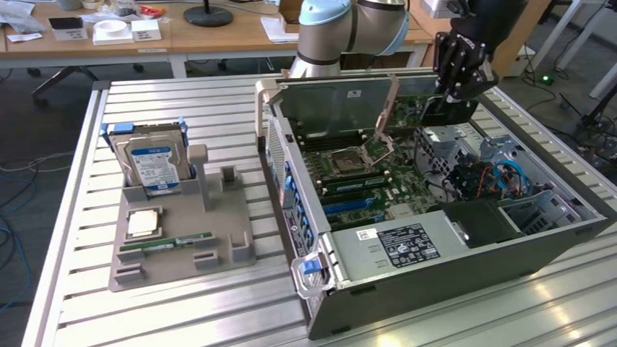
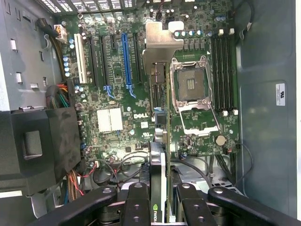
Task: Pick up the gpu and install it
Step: 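Insert the gpu into the slot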
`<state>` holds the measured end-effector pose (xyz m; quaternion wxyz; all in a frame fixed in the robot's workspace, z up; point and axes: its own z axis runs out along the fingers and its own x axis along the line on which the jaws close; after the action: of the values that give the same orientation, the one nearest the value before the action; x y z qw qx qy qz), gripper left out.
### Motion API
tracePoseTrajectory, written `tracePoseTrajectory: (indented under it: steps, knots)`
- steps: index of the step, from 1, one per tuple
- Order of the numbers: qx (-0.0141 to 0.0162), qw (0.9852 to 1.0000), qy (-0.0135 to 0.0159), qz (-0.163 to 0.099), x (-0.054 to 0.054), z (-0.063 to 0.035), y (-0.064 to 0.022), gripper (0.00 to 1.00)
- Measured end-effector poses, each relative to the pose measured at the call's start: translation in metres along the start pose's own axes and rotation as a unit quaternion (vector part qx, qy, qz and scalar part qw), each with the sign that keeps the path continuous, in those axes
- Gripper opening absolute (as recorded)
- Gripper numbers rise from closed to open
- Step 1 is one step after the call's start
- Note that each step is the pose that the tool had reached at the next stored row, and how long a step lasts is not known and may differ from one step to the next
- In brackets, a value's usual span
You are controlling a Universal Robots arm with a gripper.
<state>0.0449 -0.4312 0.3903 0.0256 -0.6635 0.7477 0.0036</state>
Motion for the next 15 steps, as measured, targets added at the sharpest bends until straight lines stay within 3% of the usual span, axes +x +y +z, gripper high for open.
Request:
tracePoseTrajectory:
  steps: [15]
  knots:
    - [0.0010, 1.0000, -0.0002, 0.000, 0.0000, 0.0003, 0.0032, 0.27]
